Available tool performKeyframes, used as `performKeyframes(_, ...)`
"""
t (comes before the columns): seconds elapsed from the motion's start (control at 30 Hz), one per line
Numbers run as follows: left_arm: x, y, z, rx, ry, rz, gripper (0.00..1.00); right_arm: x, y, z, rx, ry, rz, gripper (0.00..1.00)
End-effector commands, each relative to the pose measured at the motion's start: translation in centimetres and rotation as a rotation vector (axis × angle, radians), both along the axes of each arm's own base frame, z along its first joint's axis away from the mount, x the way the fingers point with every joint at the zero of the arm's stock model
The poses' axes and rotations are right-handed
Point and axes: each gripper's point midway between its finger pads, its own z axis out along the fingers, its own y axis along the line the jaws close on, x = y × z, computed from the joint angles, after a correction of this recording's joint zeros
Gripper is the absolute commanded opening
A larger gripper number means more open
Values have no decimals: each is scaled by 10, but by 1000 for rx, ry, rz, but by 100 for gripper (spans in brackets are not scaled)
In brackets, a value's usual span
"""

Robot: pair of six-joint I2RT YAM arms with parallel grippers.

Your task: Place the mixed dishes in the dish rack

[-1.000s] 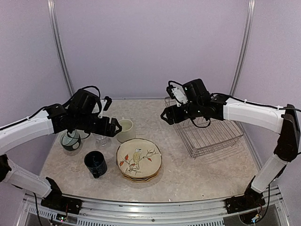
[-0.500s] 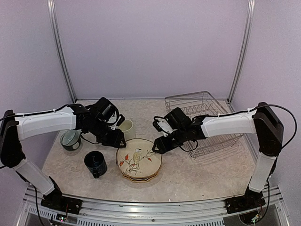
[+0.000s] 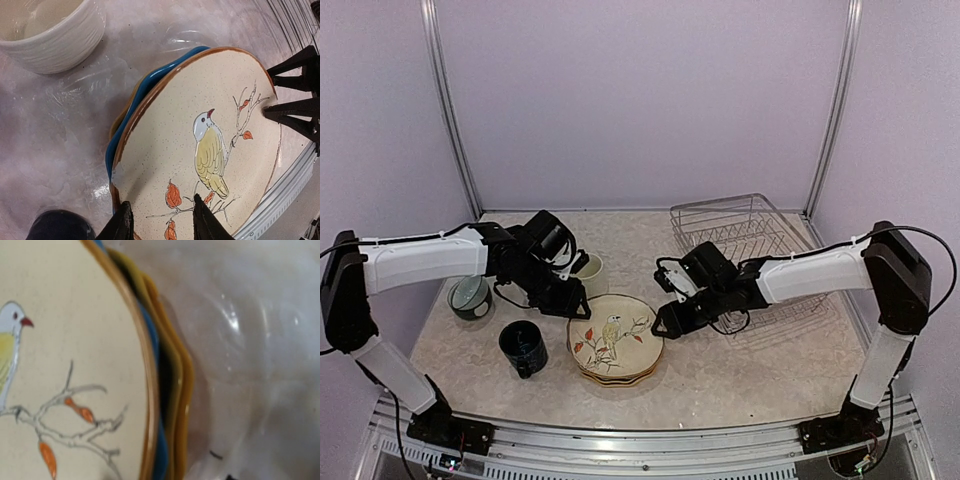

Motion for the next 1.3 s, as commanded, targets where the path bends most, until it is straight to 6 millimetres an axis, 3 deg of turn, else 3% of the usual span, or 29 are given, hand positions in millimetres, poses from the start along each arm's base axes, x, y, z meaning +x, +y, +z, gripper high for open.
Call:
performKeyframes(0.0, -3, -3, -7, -12, 28, -6, 38, -6, 2, 13, 58, 5, -14, 53)
performKeyframes(0.13, -3, -1, -9, -4, 29, 2, 37, -8, 2, 15, 71, 13, -18, 52)
performKeyframes(0.43, 9, 15, 15, -3, -98, 47, 47, -7, 3, 14, 69, 14, -21, 52)
performKeyframes(0.77, 9, 15, -5, 17, -46, 40, 48, -7, 3, 15, 62, 16, -19, 52)
performKeyframes(1.27, -6, -3, -10, -48, 28, -14, 42, -9, 0, 16, 70, 25, -38, 51)
